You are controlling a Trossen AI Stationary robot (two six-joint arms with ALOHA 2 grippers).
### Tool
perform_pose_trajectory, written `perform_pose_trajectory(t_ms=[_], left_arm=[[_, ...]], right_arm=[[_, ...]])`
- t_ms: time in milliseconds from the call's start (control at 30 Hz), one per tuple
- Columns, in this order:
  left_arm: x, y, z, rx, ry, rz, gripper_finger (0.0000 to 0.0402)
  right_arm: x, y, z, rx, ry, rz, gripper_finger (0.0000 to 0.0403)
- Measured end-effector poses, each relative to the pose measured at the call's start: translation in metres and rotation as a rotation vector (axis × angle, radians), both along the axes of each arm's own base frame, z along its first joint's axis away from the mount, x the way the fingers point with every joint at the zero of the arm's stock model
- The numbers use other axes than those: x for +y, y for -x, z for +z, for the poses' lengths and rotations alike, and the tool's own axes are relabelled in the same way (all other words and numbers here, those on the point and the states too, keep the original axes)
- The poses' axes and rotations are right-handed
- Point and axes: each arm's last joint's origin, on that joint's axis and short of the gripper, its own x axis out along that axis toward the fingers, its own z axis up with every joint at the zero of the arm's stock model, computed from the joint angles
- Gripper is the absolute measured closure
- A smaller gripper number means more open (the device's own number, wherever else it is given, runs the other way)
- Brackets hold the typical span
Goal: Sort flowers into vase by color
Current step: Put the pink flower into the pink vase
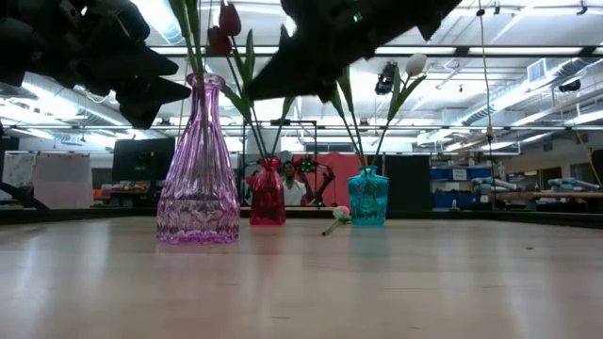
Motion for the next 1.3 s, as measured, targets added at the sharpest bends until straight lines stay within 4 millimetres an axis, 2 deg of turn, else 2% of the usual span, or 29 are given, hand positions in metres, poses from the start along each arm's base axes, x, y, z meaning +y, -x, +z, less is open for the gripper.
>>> perform_pose_trajectory(t_ms=[133, 333, 433, 667, 1000, 1167, 1300], left_arm=[[0.0, 0.0, -0.001, 0.008, 0.016, 0.002, 0.0208], [0.0, 0.0, -0.001, 0.01, 0.009, 0.012, 0.0208], [0.001, 0.0, -0.001, 0.008, 0.005, 0.041, 0.0208], [0.004, 0.0, 0.001, -0.019, -0.008, 0.138, 0.0208], [0.005, -0.001, 0.006, -0.067, 0.005, 0.165, 0.0208], [0.005, -0.001, 0.007, -0.076, 0.008, 0.168, 0.0208], [0.005, -0.002, 0.005, -0.062, 0.004, 0.169, 0.0208]], right_arm=[[-0.004, 0.011, -0.022, 0.036, -0.039, -0.146, 0.0321], [-0.008, 0.039, -0.063, 0.097, -0.157, -0.432, 0.0321], [-0.007, 0.05, -0.075, 0.127, -0.168, -0.528, 0.0321], [-0.003, 0.055, -0.08, 0.162, -0.162, -0.516, 0.0298], [-0.019, 0.056, -0.083, 0.209, -0.144, -0.545, 0.0207], [-0.024, 0.053, -0.09, 0.216, -0.152, -0.551, 0.02], [-0.022, 0.047, -0.11, 0.252, -0.137, -0.545, 0.0204]])
